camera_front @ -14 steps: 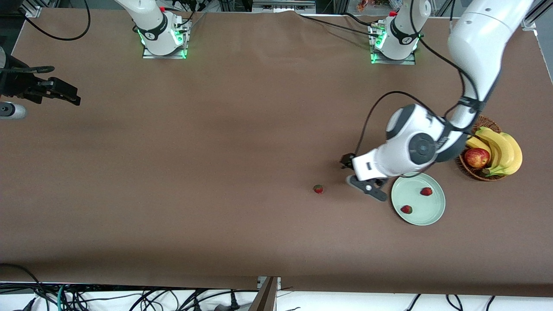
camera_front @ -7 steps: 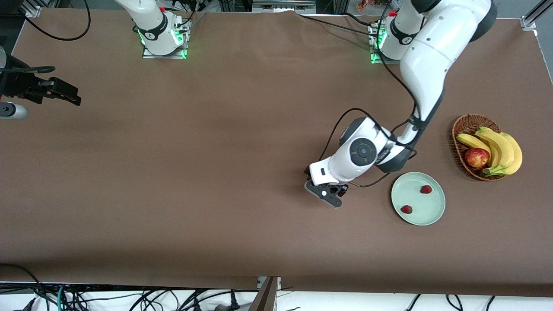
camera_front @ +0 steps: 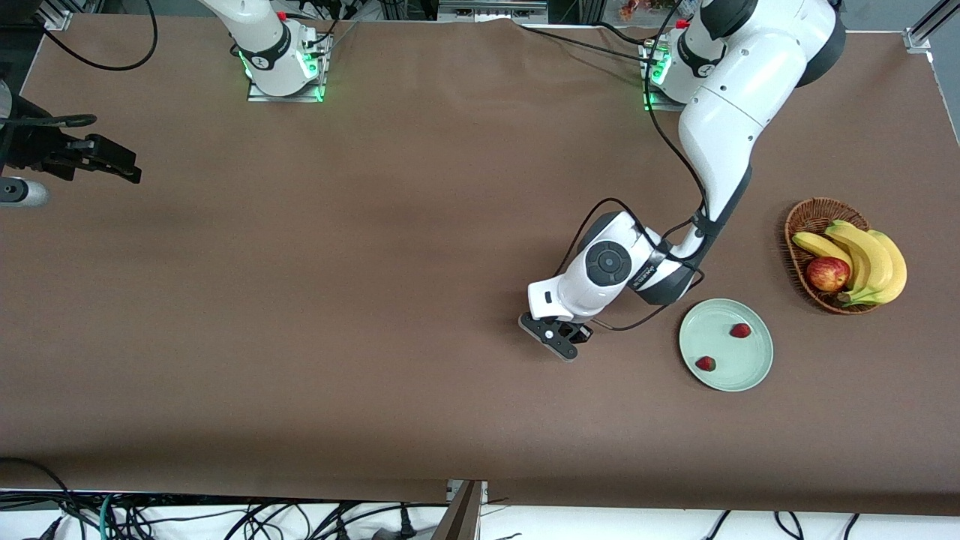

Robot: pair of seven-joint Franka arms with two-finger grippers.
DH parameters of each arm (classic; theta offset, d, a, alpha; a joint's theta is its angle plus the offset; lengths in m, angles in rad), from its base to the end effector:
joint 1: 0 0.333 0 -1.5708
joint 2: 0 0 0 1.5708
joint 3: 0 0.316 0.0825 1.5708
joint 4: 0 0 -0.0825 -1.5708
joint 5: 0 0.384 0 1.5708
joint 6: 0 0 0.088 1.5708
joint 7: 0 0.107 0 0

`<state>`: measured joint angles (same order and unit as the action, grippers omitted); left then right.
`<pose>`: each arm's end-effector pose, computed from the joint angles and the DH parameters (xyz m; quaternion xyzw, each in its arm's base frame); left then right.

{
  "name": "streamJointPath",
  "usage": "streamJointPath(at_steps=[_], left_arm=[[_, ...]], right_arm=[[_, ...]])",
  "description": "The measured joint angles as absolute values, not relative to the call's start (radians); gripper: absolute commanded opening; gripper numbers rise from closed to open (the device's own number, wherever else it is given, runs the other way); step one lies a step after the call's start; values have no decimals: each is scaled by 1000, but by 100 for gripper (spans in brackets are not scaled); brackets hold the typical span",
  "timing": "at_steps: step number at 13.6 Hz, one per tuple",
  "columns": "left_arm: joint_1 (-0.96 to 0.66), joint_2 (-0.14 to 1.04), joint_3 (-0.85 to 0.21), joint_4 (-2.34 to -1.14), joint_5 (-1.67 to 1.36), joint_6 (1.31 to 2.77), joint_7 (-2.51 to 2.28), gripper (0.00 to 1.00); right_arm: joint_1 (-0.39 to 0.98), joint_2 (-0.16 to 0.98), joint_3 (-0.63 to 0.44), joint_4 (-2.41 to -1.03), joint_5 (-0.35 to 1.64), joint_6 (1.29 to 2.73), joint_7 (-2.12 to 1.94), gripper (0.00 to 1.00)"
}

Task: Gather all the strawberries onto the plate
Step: 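Reach the left gripper to the last strawberry and grasp it, then lower the last strawberry onto the plate and open the left gripper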

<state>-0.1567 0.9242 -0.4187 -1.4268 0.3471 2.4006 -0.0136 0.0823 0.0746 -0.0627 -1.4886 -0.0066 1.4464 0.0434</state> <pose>0.6508 -0.3428 0.1836 0.9477 -0.3095 0.0551 0.0542 0.5640 0.0117 0.6109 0.9982 -0.0121 -0.0581 0.0075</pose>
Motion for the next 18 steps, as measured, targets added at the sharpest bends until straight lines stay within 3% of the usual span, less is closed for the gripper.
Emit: streamJointPath(at_steps=[3, 5, 10, 12, 13, 14, 15, 18], left_arm=[[-139, 914, -418, -1407, 347, 2364, -14, 0], [-91, 885, -436, -1386, 347, 2245, -12, 1], [129, 789, -498, -1378, 347, 2004, 282, 1], [236, 779, -498, -1380, 347, 1975, 475, 7], [284, 780, -498, -1385, 347, 1974, 556, 17], [321, 782, -498, -1396, 347, 1974, 608, 83], [346, 783, -498, -1409, 347, 1974, 634, 100], [363, 782, -502, -1424, 347, 1975, 641, 100]], right_arm=[[82, 75, -62, -1489, -7, 1446, 43, 100], [83, 75, -62, -1489, -7, 1446, 43, 100], [83, 75, -62, -1488, -6, 1446, 44, 100], [83, 75, -62, -1488, -6, 1446, 44, 100], [83, 75, -62, -1488, -6, 1446, 44, 100], [83, 75, -62, -1488, -5, 1446, 44, 100], [83, 75, -62, -1488, -5, 1446, 44, 100], [83, 75, -62, -1488, -5, 1446, 45, 100]])
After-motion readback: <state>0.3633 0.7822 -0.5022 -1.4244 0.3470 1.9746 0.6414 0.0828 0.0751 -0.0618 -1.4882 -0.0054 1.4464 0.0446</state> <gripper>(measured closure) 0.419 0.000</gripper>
